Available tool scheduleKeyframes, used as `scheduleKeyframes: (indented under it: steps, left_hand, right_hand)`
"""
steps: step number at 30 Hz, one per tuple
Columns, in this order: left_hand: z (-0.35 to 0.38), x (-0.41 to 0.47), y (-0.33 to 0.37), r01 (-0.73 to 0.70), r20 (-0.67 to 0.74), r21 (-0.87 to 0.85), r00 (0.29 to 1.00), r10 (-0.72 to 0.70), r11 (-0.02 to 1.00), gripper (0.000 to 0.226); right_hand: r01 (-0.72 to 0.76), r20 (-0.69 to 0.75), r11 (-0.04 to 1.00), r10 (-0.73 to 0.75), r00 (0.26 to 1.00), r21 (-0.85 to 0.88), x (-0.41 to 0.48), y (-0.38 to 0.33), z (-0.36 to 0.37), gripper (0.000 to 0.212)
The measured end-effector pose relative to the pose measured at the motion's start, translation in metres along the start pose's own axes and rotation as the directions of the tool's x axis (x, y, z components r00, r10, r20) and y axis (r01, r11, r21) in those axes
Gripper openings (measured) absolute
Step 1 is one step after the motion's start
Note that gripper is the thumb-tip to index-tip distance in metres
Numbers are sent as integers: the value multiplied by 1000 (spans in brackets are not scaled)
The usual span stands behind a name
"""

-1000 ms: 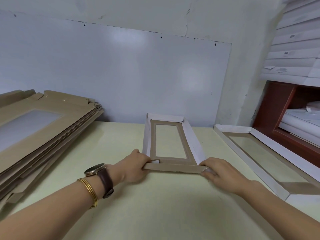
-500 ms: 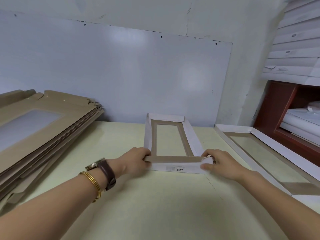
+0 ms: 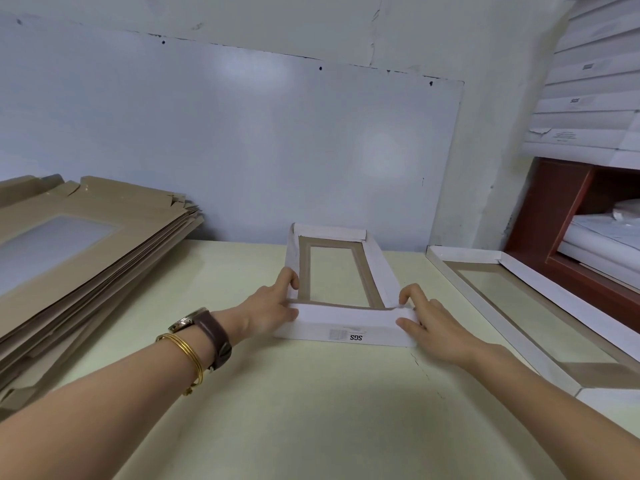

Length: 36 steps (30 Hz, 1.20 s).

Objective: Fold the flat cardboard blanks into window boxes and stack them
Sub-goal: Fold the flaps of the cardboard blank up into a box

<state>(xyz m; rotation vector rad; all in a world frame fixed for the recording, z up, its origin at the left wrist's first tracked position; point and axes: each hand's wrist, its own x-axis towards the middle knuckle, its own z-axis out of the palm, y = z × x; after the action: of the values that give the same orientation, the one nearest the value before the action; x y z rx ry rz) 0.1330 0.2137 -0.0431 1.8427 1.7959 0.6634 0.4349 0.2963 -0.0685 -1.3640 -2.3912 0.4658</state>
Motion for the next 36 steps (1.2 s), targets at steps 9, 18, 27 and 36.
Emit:
scheduleKeyframes:
  steps: [9,18,27,36]
  left_hand:
    - [15,0,-4,-49,-19,228,998,54,972,20]
    - [37,-3,-8,-136,-137,585,955,262,799,30]
    - [81,-6,26,-278,-83,562,918,387,779,17]
    - [96,0,28,-219,-228,506,899,375,834,15]
  right_hand:
    - [42,54,994,-37,998,-100,-5,2,8,15]
    - [103,-30,945,-118,993,-311,-9,0,18,14]
    - [101,85,959,-81,993,-264,-11,-15,20,17]
    - [-33,134,994,47,990,-109,-6,-41,-9,15]
